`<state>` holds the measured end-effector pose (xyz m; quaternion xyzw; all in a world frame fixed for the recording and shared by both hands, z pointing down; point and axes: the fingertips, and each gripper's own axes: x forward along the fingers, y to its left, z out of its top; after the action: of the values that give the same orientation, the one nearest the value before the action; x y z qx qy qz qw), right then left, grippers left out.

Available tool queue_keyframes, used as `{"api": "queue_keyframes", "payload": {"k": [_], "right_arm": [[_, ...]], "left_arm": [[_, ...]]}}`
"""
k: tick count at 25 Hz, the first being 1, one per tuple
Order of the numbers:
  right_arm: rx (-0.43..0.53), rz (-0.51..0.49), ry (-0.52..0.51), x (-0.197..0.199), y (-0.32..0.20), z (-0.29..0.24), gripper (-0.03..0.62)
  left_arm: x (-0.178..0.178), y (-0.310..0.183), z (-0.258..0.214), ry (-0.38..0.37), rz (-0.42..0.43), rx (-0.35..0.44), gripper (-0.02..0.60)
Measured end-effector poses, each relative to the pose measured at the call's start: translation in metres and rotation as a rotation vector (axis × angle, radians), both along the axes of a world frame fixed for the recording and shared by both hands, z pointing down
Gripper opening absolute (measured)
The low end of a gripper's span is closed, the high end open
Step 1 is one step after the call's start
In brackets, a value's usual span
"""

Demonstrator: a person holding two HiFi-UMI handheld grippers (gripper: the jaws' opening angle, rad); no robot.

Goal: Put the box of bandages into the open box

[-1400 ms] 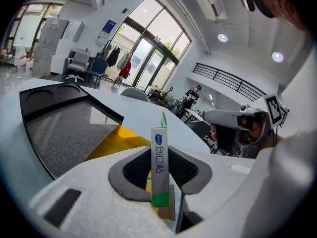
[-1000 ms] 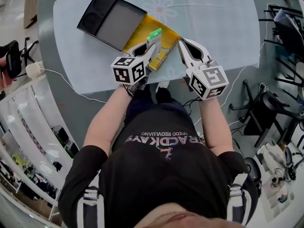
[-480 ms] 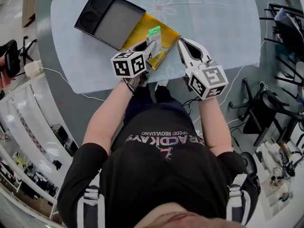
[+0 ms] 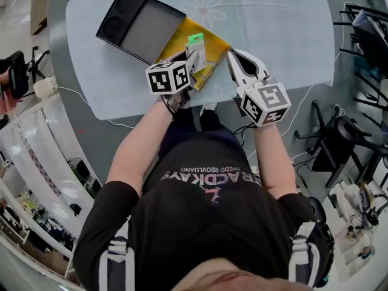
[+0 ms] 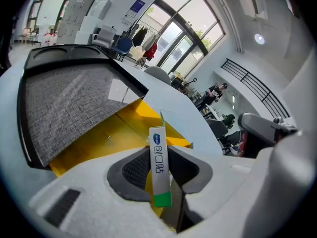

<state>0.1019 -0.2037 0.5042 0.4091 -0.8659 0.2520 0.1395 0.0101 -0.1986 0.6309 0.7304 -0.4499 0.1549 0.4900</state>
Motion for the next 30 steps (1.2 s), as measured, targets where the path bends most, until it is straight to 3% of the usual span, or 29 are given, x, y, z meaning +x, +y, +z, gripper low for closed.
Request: {"api": "queue_keyframes", "payload": {"k": [6,10,15,30], "right_arm": [[-0.002,0.009,-0.01,0.006,0.002,0.001,0.011],[-0.011,0.018,-0.02,0.012,0.003,0.002,0.011],[-0.014,0.019,-0.025,0.014,0.003,0.001,0.011],[0.003,-0.006,-0.037,0.013,0.006,-0.01,0.011]], "left_arm": [[-0.005,0.005,0.009,-0.146,0.038,0.0,0.153],[-0.004,0.01,0.016,-0.246,0.095,0.006,0.219],[-0.003,0.01,0.019,-0.34,0.167,0.038,0.252],[-0.019,0.018,0.008,-0.388,0.134,0.063,0.279]]}}
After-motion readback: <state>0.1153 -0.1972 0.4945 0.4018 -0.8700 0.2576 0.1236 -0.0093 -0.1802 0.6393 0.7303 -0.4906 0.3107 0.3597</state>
